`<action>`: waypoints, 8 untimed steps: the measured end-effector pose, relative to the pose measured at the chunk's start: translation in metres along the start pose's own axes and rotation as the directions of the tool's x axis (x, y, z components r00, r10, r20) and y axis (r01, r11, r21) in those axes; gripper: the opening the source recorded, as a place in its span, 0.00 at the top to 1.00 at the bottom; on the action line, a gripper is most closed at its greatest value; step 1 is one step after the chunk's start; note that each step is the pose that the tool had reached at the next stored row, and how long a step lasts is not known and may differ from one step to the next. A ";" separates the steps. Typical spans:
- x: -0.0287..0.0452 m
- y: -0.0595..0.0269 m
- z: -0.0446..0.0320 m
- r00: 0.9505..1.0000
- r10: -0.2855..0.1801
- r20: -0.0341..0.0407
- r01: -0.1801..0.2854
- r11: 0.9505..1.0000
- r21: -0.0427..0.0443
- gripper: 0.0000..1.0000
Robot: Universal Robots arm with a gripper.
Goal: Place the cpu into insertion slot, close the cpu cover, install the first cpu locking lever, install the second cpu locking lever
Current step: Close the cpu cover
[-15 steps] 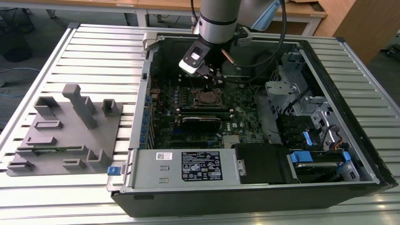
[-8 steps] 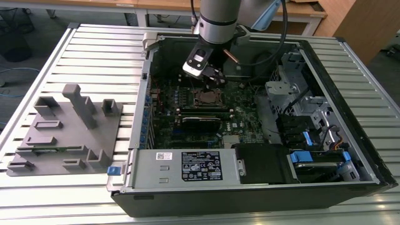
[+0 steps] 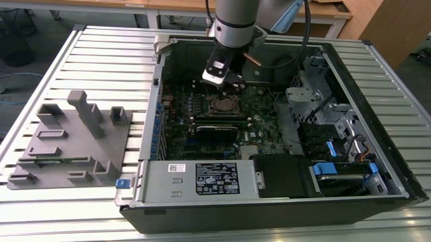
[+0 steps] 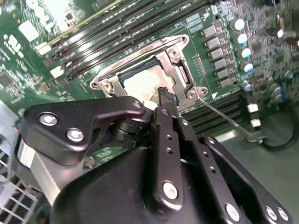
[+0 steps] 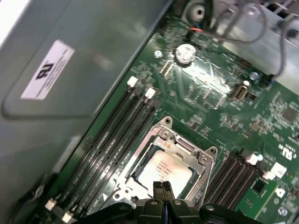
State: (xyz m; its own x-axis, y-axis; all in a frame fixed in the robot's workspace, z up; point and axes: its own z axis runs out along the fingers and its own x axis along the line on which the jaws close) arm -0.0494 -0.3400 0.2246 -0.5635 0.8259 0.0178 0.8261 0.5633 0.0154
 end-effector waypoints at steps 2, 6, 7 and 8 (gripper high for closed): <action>0.0000 0.0000 0.0003 0.999 -0.035 -0.001 0.035 0.999 0.001 0.89; 0.0000 0.0000 0.0009 0.994 -0.108 -0.002 0.108 0.994 0.002 0.89; 0.0000 0.0000 0.0010 0.992 -0.126 -0.002 0.126 0.992 0.002 0.89; 0.0000 0.0000 0.0011 0.989 -0.145 -0.002 0.146 0.989 0.002 0.89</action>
State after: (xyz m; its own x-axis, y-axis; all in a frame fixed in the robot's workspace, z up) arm -0.0494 -0.3400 0.2235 -0.6777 0.7351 0.0178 0.7353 0.6776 0.0153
